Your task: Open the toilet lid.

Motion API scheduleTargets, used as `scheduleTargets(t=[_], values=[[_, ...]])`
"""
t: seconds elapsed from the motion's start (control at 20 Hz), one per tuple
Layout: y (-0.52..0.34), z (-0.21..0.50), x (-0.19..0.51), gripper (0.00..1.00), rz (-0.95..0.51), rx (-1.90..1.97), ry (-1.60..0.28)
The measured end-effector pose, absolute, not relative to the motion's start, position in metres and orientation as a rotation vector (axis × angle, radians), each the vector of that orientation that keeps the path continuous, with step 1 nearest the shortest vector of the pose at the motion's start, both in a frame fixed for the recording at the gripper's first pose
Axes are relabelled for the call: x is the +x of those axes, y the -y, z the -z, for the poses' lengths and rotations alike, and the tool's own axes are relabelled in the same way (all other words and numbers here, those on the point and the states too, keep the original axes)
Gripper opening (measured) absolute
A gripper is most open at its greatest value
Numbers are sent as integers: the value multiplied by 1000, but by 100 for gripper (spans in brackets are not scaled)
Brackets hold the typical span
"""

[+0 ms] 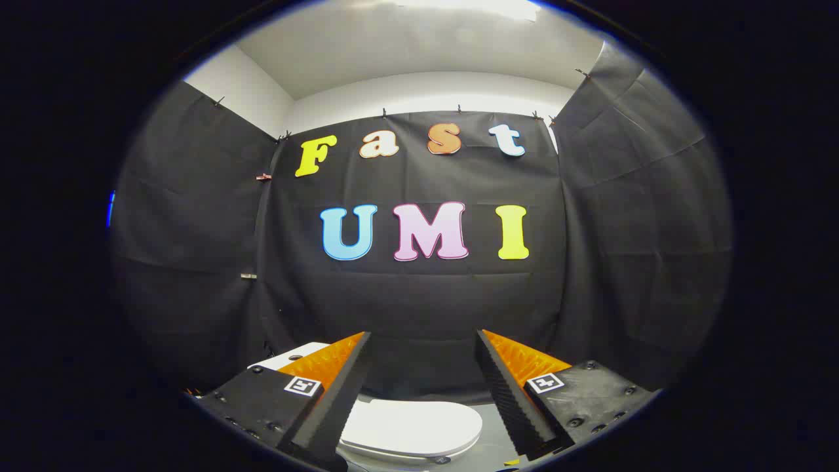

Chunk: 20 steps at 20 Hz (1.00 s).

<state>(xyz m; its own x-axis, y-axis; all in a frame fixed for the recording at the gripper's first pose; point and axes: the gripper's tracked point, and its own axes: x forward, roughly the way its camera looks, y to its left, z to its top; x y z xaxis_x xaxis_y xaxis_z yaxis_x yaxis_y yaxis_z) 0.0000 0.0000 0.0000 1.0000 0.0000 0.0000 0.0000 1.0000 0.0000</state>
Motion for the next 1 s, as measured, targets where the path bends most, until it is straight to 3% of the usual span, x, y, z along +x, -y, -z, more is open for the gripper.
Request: scheduleTargets(t=[1.0], values=[[-3, 3, 1, 98, 8, -12, -16]])
